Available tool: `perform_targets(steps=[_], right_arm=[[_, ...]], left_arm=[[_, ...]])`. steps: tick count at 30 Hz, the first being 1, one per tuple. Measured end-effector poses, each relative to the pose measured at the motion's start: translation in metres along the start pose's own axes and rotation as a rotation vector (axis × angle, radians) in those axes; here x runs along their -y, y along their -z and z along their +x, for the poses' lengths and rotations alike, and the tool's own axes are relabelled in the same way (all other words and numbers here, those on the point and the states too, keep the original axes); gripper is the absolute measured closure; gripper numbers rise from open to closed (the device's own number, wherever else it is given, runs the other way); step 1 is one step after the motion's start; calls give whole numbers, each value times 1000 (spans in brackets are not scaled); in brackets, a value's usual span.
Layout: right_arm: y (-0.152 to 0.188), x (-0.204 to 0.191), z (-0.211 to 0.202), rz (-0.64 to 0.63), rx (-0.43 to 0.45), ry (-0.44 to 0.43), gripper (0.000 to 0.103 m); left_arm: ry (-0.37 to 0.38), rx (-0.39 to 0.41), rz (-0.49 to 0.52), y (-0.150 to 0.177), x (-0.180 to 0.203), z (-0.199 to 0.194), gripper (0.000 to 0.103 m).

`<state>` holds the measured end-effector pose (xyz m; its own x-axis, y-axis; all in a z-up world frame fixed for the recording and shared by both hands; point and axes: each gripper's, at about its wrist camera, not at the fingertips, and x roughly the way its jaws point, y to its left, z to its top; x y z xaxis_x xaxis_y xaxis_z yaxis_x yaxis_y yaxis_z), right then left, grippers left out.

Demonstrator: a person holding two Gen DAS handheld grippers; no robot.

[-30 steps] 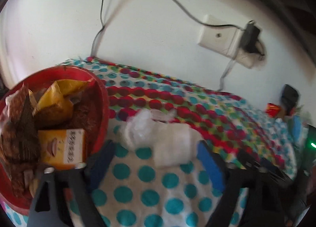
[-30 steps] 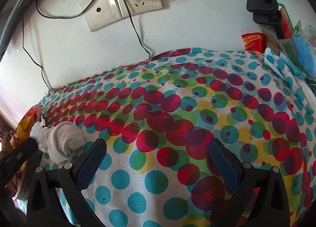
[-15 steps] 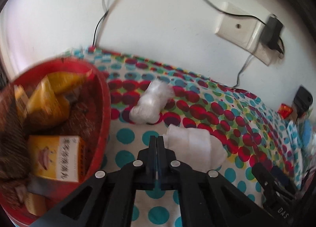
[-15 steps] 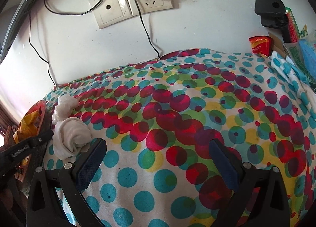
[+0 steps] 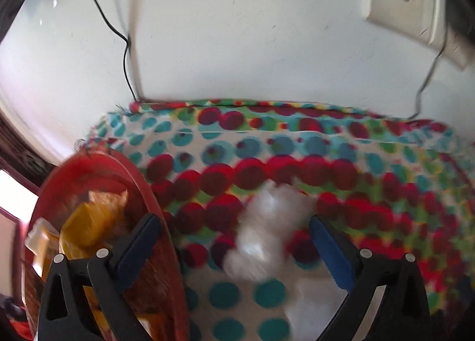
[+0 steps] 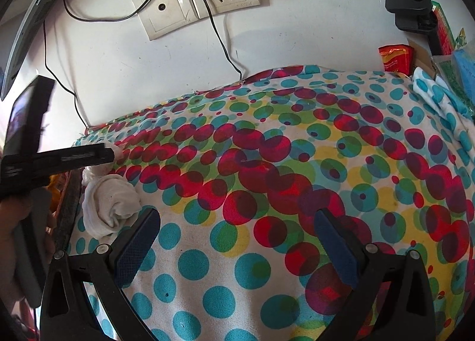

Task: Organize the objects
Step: 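Move the left gripper to the clear plastic bag and grasp it, then carry the plastic bag into the tray and open the left gripper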

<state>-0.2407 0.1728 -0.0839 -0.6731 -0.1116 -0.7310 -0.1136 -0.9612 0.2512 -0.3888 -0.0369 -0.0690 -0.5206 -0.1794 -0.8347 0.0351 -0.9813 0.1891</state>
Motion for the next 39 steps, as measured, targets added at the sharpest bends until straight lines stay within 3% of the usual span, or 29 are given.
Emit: perform_targets(steps=[1,3,4,5,8,10,16,22,28,33,39], right_arm=[[0,-1,1,-3,-3,-3,0],[0,-3,1,-11,-5,1,0],[0,-3,1,-14,-5,4,0],[0,-5,1,-19,-5,4,0],[1,-5,-1,-21,2,1,0],[1,-3,-2,-12,8,0,0],[1,-6,2,-23,-16,3,0],[2,-13,-1,-59,-1,28,0],[7,-38,-9,-186,49,95,0],[20,-78,-18,-389,124,164,0],[33,-107,-18,-564,156,172,0]], left_arm=[[-2,2,5,0,1,1,2],[9,16,27,0,5,-1,23],[0,17,47,1,8,-1,48],[1,13,71,2,11,1,60],[60,-65,29,8,7,15,65],[83,-45,9,12,3,13,76],[114,75,21,20,4,-29,77],[118,112,8,29,3,-60,77],[103,144,-20,38,-17,-80,77],[62,170,-76,43,-57,-94,77],[-23,202,-176,53,-134,-114,77]])
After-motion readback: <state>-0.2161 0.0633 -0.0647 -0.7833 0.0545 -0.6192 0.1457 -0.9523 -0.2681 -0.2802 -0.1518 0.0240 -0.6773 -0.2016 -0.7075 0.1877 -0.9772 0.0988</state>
